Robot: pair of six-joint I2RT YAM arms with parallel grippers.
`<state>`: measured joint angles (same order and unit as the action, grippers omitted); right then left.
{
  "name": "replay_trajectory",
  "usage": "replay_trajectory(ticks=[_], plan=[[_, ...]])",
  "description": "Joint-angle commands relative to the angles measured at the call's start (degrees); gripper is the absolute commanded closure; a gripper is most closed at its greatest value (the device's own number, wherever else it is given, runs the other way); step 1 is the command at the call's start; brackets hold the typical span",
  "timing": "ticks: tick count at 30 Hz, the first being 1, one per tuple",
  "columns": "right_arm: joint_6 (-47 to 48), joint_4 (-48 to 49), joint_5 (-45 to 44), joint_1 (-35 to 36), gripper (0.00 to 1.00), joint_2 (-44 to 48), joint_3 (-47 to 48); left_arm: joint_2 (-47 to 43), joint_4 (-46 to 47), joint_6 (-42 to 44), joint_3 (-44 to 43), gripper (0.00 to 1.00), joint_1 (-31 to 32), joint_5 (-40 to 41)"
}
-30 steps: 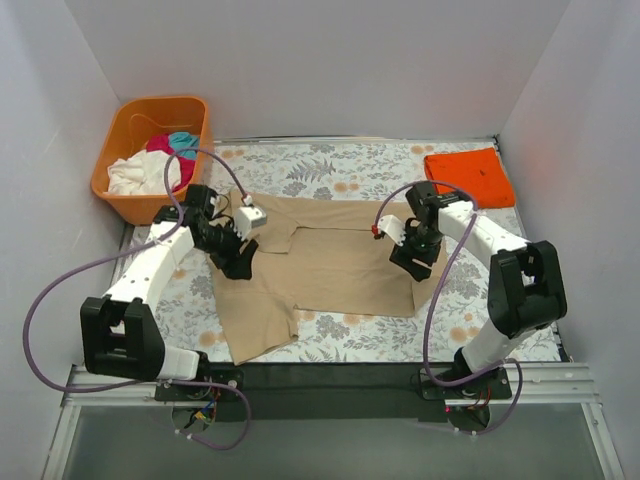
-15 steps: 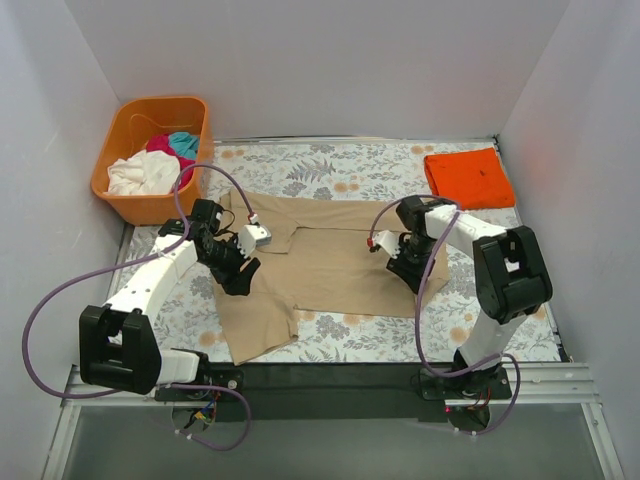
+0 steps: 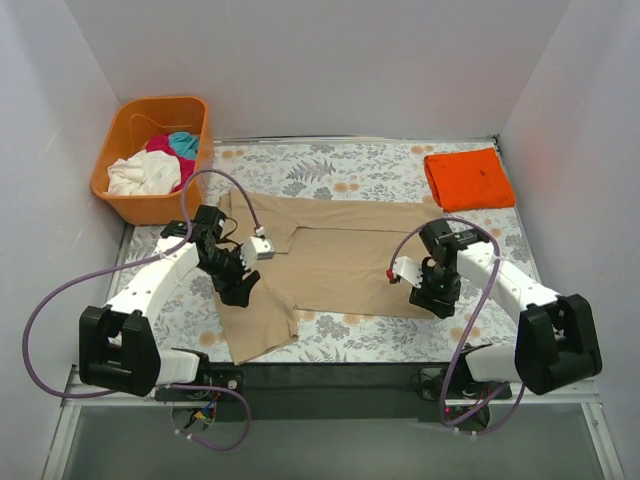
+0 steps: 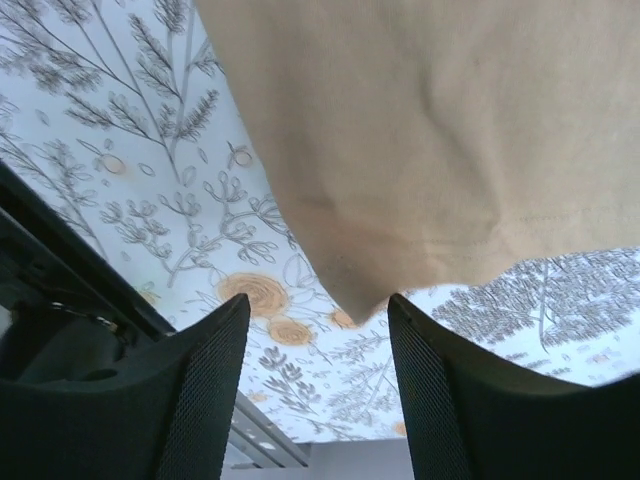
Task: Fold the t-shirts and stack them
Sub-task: Fold the tshirt
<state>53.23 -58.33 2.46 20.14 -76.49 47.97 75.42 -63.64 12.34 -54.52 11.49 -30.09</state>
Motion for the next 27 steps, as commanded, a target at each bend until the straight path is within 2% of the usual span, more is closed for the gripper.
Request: replay_trajectory(ticks=[1,10,13,18,20,22,23,25,27], plan=[[8.0,6.1,-4.9,-0.3,0.44,4.3,-2.8,-3.1,-4.6,7.7,3.4,0.47,2.8,-1.0],[10.6,11.8,-9.0,0.7,0.37,4.8,-10.7,-9.9,-4.0,17.7,15.0,0.5,9.0,10.0],[9.8,13.5,-10.2,0.8,0.4,4.1,-12.6,-11.8,-2.5,19.0,17.7,0.51,11.4,11.8],[7.2,15.6,-9.8,0.7,0.48,0.7,-13.0,-16.1,-2.8,24.1,20.5,0.53,17.8,9.1],[6.5,15.7,-9.4,0.7,0.5,-0.5,-12.6,-14.6,-1.9,22.2,20.2,0.53,20.8,9.3],[5.7,15.6,-9.8,0.7,0.52,-1.6,-12.2,-11.7,-0.4,17.0,19.6,0.54,27.8,10.7],[5.7,15.7,-9.8,0.8,0.52,-1.7,-12.0,-10.0,0.0,15.9,19.3,0.54,29.1,11.7],[5.4,15.6,-10.0,0.7,0.53,-1.8,-11.9,-8.4,2.2,9.7,19.5,0.54,34.2,14.9],[5.5,15.5,-10.0,0.7,0.53,-1.8,-12.1,-7.8,3.9,7.0,21.6,0.53,37.7,19.3]])
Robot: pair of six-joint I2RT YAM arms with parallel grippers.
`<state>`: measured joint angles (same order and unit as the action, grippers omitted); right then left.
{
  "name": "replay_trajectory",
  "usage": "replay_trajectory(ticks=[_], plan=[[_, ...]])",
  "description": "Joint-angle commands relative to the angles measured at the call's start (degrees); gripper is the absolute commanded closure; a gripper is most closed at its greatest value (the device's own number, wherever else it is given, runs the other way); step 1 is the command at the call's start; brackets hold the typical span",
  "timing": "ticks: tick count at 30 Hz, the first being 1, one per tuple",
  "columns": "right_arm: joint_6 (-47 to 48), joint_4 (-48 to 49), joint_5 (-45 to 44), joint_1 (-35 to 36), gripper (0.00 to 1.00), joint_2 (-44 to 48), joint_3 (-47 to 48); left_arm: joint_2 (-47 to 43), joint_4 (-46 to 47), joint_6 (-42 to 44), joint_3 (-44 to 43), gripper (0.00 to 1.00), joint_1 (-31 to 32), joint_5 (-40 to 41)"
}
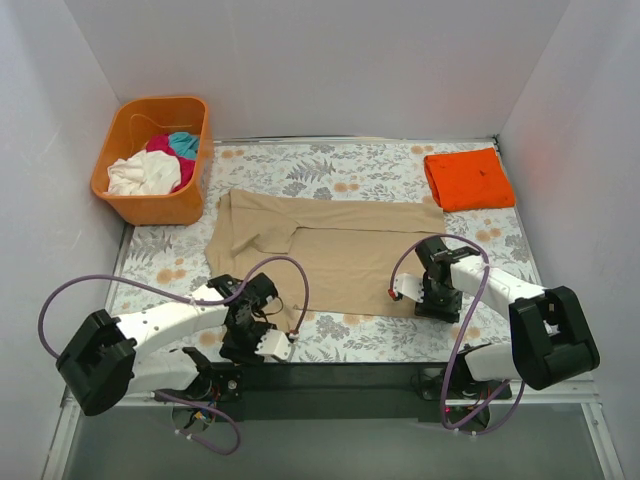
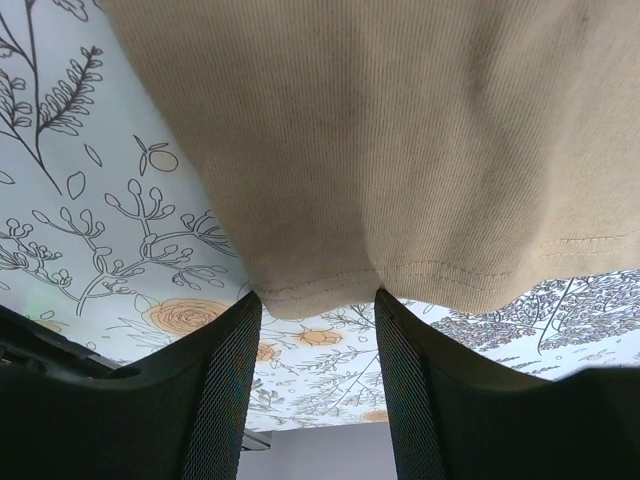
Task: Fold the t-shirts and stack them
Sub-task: Fold the tshirt
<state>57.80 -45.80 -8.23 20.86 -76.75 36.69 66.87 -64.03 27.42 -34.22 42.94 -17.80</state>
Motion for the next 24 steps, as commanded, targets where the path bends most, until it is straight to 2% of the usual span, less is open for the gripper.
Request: replay_trajectory(ticks=[1,4,8,11,12,15,18,19,23,24], plan=[[1.0,3.0,0.8,0.0,0.53,-1.5,-0.8,0.9,4.8,-9.0,1.4,0.53,7.2,7.7],[0.8,3.2,1.2,0.0,0.54,-2.3,-0.7,5.8,5.2,-16.2,0.6,0.47,12.2,11.4],[0.6,3.3,1.9,0.0,0.56,-2.7,-0.6,8.9,5.7,-19.7,-0.5,0.53,12.4,11.8],[0.7,3.4,1.9,0.0,0.57,-2.8,-0.7,9.2,8.0,-22.0,-1.2,0.61,13.0,12.7],[0.7,3.5,1.9,0.0,0.58,-2.8,-0.7,9.7,10.5,-24.1,-0.2,0.71,13.2,15.4],[0.6,3.5,2.0,0.0,0.59,-2.6,-0.7,10.0,14.2,-25.6,2.0,0.8,13.2,17.1],[0.6,3.5,1.7,-0.1,0.61,-2.3,-0.3,9.2,16.8,-27.0,4.0,0.97,13.2,17.0],[0.5,3.4,1.6,-0.2,0.62,-1.8,-0.3,8.5,17.4,-28.7,4.1,1.0,13.2,19.0],[1.0,2.7,2.4,-0.4,0.61,0.4,-0.1,6.2,15.3,-28.3,2.6,1.0,13.2,15.0],[1.2,2.6,2.4,-0.3,0.6,0.8,0.0,5.5,13.7,-28.0,2.1,0.9,13.2,14.8]])
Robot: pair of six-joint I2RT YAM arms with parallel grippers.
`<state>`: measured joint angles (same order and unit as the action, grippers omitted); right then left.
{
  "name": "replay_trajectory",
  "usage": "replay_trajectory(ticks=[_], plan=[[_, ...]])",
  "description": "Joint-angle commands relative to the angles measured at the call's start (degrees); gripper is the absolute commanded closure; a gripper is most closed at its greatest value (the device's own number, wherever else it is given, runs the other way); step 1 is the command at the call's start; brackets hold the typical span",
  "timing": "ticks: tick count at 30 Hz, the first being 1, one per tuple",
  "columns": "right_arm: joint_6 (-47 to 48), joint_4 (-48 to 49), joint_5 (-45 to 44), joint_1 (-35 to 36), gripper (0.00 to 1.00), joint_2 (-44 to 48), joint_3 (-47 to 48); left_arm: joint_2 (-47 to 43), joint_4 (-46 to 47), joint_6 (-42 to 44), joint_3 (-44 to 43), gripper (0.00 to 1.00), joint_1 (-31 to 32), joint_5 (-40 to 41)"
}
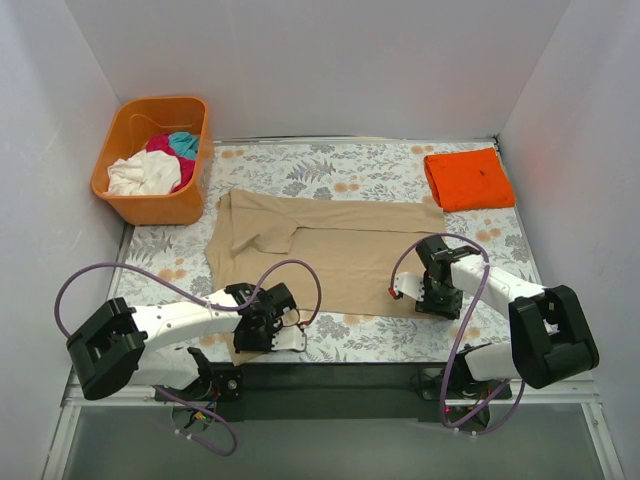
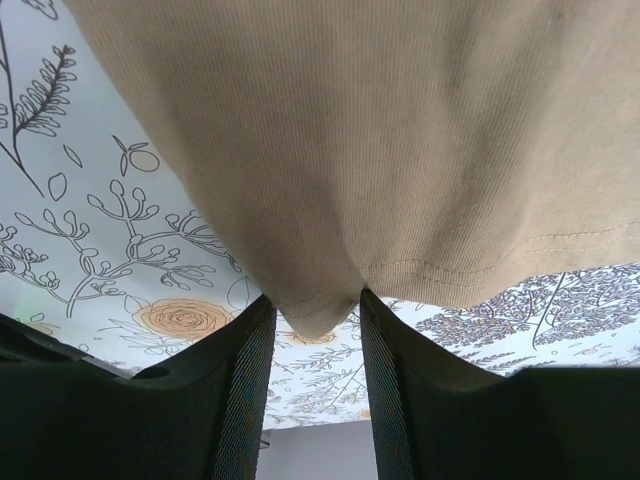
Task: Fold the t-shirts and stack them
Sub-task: Fold the tshirt
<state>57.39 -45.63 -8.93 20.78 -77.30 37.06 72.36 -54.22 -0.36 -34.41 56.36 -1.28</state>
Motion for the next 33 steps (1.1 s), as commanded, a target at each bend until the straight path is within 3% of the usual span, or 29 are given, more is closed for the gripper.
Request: replay_trajectory(ticks=[1,2,3,12,20,25,26,27,29,30,33], plan=[[1.9,2.1,2.7,-0.2,0.6,1.8,-0.2,-1.4,1.4,2.8,1.2,0.66,-0.2,-2.4],[1.9,1.9,2.7,-0.2,0.6,1.8,-0.1,-1.8,1.4,3.6,0.3,0.5,-0.2,-2.8],[1.9,1.7,2.4,-0.3,0.59,1.7,0.1,-2.0,-0.2,4.0,-0.4,0.41,-0.3,-3.1],[1.1,0.0,3.2,-0.3,0.59,0.8,2.3,0.8,0.5,2.7,-6.1,0.45,0.8,0.6],[1.6,0.0,3.4,-1.1,0.56,1.1,3.2,3.5,8.9,3.0,2.3,0.45,0.8,3.6],[1.9,-0.3,3.4,-1.2,0.55,0.7,3.5,6.0,10.4,2.2,1.9,0.42,0.8,2.7],[1.9,-0.3,3.3,-1.2,0.55,0.6,3.7,6.3,10.6,2.0,2.1,0.47,0.8,2.9],[1.9,-0.4,3.2,-1.2,0.55,0.5,3.8,6.7,11.3,1.9,2.3,0.67,0.8,3.1],[1.9,-0.4,3.2,-1.3,0.54,0.3,4.2,6.6,11.7,2.2,2.9,0.77,0.7,3.0],[2.0,-0.4,3.4,-1.4,0.54,0.3,4.2,6.2,11.9,2.5,2.9,0.88,0.7,2.9],[2.8,-0.3,4.1,-2.2,0.52,1.0,4.8,4.2,10.1,2.6,0.9,0.98,-0.1,1.4]])
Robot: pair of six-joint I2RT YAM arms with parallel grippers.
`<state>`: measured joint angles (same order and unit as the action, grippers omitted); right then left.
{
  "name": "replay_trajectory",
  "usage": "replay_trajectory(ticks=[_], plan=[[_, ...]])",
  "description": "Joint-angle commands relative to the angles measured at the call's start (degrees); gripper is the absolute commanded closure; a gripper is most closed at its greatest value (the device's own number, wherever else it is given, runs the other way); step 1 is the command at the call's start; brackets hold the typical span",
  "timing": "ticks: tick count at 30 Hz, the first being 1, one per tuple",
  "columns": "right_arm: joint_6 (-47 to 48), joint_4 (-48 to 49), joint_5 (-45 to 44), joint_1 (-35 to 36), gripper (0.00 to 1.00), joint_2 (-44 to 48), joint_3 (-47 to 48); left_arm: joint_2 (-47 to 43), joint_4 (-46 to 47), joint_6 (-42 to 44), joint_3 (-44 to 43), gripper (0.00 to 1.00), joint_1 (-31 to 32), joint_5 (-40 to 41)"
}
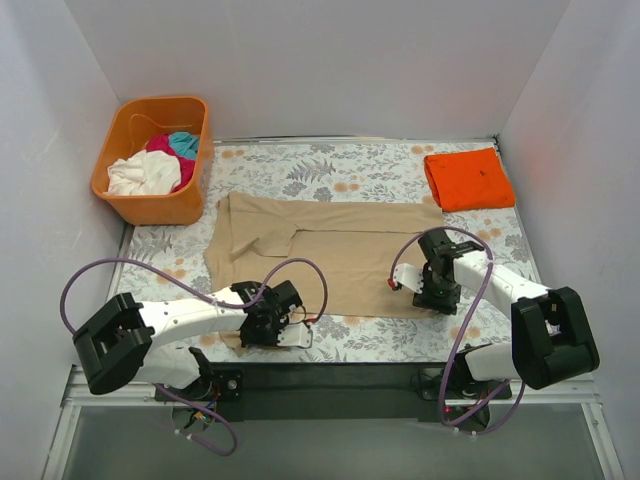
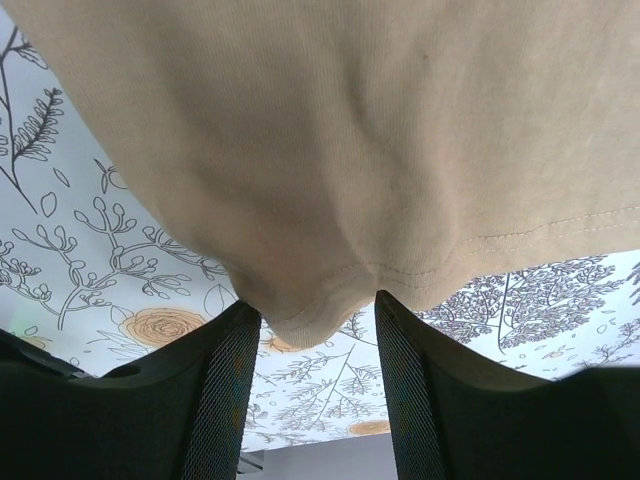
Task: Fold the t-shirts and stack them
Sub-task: Fold the tshirt
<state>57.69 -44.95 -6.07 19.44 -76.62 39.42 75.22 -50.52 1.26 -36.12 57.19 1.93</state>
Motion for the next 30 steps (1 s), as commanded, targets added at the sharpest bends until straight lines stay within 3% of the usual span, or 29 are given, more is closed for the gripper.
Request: replay_trajectory(ticks=[1,9,17,22,24,27,30], plan=[[3.1,-1.1,1.7,-1.2,0.52,0.8,2.6,1.1,5.9,0.9,1.8,0.99,-1.2,-1.8],[6.8,-4.4,7.9,-3.5,0.51,2.9,6.4,1.4,2.4,2.6,-2.8,1.0,-6.8,-6.8],[9.0,-6.0,8.4,-4.1,0.57,0.9,6.8,2.7,1.4,4.5,-6.2,1.0,-10.7,-8.6],[8.8,-5.5,7.6,-4.1,0.38,0.8,7.3,2.7,1.2,4.3,-6.1,1.0,-11.0,-9.1],[8.7,-4.6,6.8,-4.1,0.38,0.9,7.1,2.5,1.2,4.2,-6.1,1.0,-11.0,-9.0],[8.6,-3.7,6.9,-4.1,0.39,0.5,6.7,2.6,1.4,3.7,-5.9,1.0,-11.0,-9.1],[9.1,-4.2,6.9,-4.1,0.5,0.1,6.0,2.2,1.5,3.6,-5.8,1.0,-11.0,-9.1]])
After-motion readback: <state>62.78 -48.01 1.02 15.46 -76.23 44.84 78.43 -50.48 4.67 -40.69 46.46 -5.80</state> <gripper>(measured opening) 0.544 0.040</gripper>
